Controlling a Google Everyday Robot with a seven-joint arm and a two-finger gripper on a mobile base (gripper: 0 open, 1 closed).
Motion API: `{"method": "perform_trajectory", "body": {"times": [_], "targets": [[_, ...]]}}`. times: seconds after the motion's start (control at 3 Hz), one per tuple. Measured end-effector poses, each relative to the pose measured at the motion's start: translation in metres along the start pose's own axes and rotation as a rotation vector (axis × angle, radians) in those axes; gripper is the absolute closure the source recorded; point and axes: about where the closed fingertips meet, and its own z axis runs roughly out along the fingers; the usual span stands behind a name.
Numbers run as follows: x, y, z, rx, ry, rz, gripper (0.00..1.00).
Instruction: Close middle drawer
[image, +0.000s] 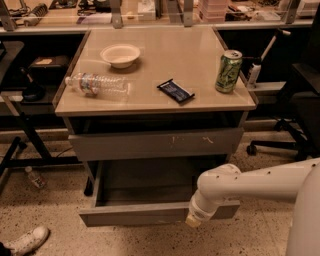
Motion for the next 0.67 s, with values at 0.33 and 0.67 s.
{"method": "perform_trajectory", "body": {"times": [0.33,0.67], "targets": [[-0.007,-0.018,0.002,0.031,0.012,0.002,1.0],[-0.01,-0.032,0.008,0.046,0.008,-0.003,1.0]]}}
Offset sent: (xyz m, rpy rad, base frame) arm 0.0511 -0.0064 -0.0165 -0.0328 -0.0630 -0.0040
